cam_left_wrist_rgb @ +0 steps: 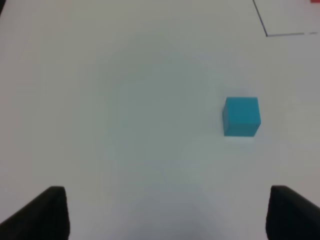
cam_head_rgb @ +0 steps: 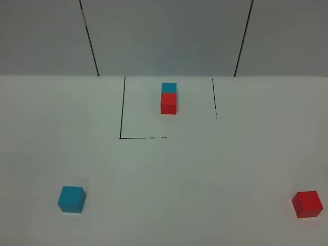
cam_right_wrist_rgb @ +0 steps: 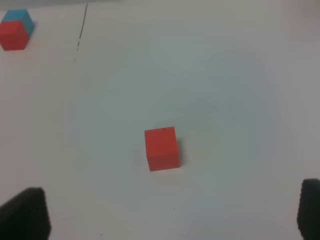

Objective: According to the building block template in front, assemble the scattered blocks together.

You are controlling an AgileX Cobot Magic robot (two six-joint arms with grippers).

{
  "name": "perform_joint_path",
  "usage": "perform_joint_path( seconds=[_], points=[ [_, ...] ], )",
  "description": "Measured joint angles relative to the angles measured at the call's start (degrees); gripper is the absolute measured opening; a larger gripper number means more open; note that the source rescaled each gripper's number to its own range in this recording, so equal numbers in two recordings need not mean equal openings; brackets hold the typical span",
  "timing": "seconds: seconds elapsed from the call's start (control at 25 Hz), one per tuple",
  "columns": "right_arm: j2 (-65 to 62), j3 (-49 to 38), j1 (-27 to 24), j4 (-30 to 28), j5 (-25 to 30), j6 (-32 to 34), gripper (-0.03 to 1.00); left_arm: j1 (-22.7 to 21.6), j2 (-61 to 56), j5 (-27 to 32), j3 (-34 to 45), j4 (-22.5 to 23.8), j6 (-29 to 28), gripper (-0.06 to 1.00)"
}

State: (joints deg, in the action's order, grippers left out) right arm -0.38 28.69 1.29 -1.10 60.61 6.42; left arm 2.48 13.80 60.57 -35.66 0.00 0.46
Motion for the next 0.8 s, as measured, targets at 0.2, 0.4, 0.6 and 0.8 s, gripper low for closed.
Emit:
perform_joint_path(
  seconds=[0.2, 0.4, 0.6, 0.8],
  points=[
    [0.0, 0.0, 0.0, 0.0, 0.0, 0.0, 1.00, 0.0, 21.9, 0.5, -7.6, -0.4, 0.6, 0.70],
    [0.0, 0.0, 0.0, 0.0, 0.0, 0.0, 1.00, 0.1, 44.2, 4.6, -16.1, -5.0, 3.1, 0.76],
    [0.0, 0.0, 0.0, 0.0, 0.0, 0.0, 1.00, 4.4, 62.7, 3.9, -21.4, -5.8, 2.7, 0.77],
    [0.0, 0.0, 0.0, 0.0, 0.0, 0.0, 1.00, 9.4, 74.7, -4.3, -22.6, -5.7, 0.8, 0.77]
  ],
)
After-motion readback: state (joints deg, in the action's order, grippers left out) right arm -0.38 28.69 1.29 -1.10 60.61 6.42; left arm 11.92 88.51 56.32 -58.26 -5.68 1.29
